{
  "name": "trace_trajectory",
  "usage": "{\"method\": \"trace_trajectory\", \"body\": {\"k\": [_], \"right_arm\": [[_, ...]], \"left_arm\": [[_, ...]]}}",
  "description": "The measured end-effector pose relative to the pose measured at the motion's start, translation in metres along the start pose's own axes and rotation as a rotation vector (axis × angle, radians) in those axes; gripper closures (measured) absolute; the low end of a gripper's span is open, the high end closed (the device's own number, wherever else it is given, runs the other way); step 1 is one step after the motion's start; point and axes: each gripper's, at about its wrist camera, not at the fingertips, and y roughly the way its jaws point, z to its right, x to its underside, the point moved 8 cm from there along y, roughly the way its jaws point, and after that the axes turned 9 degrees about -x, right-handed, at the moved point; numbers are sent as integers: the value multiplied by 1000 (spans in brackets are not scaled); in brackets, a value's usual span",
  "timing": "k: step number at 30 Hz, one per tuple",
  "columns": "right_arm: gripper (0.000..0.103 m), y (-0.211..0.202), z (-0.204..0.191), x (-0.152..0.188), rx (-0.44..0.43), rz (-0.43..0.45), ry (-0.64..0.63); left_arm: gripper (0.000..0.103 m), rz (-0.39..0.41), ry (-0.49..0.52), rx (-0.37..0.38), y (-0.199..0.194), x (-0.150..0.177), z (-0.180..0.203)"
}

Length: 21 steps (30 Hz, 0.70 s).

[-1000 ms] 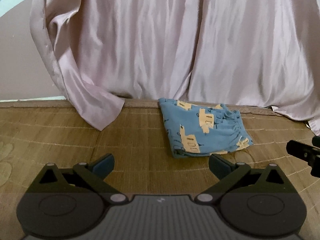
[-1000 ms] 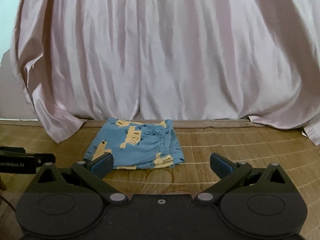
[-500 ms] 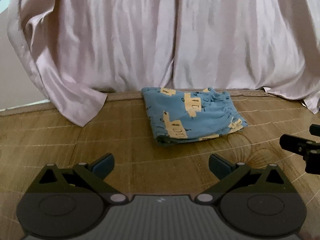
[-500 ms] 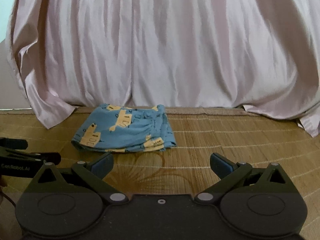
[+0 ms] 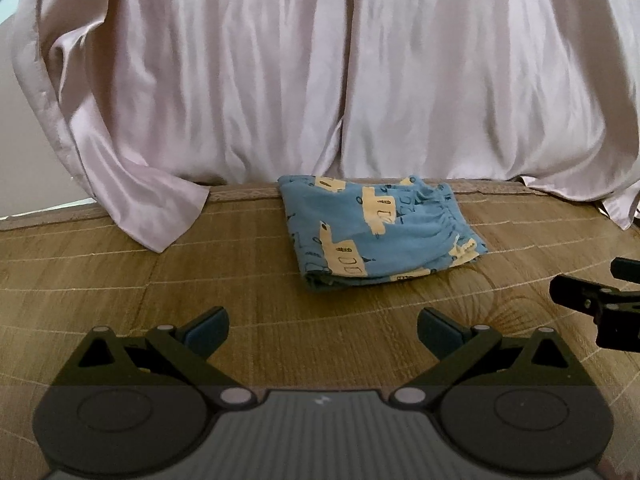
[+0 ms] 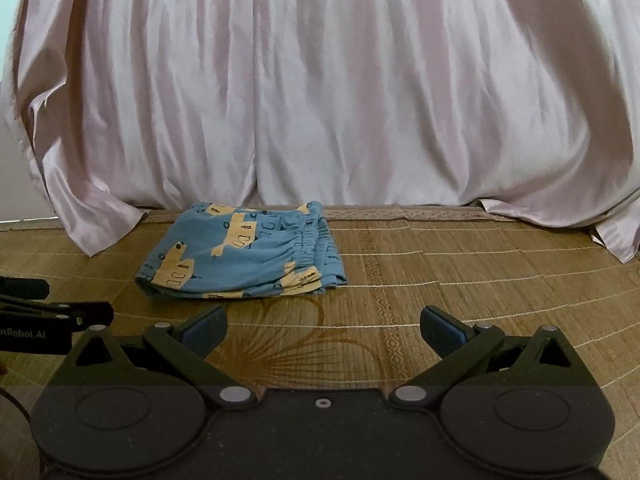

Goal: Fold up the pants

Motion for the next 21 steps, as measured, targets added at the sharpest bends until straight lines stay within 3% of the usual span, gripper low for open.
{"method": "trace_trajectory", "body": {"k": [21], "right_arm": [[1,2,5,4,8,-18,3]], "left_arm": [[0,12,12,-1,-1,-2,1]]}}
